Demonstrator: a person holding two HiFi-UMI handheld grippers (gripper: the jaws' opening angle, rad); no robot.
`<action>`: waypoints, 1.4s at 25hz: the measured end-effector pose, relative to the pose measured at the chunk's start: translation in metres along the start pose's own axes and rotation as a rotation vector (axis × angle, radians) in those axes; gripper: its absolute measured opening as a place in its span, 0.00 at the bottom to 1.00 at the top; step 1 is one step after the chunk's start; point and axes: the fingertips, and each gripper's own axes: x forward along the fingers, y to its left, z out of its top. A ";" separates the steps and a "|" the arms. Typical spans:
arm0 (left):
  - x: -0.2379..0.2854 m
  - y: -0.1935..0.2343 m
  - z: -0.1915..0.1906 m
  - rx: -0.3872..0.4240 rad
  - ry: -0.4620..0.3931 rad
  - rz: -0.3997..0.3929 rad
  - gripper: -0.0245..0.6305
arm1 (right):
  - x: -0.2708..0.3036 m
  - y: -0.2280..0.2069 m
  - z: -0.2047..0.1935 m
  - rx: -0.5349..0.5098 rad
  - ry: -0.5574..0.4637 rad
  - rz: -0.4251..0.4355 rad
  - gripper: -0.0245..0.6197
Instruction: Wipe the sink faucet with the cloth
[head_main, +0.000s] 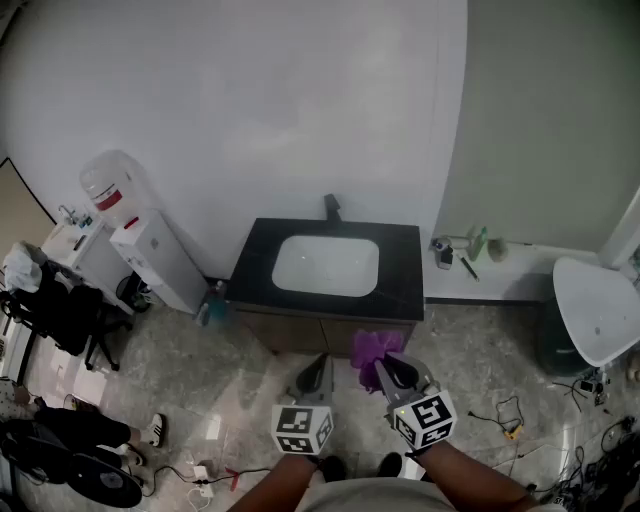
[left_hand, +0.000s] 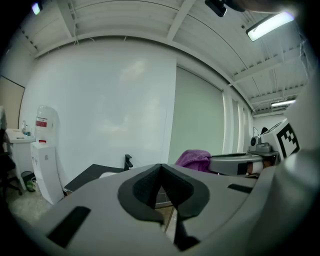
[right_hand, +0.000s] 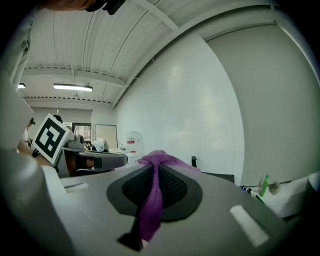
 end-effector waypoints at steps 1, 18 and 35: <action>0.000 0.000 0.000 0.000 -0.002 -0.001 0.05 | 0.000 0.001 0.000 0.000 0.000 0.001 0.09; -0.017 0.017 0.001 -0.005 -0.006 -0.077 0.05 | 0.011 0.034 -0.006 -0.003 -0.004 -0.025 0.09; 0.037 0.074 0.022 -0.106 -0.037 -0.173 0.05 | 0.093 -0.004 0.001 0.094 -0.043 -0.050 0.09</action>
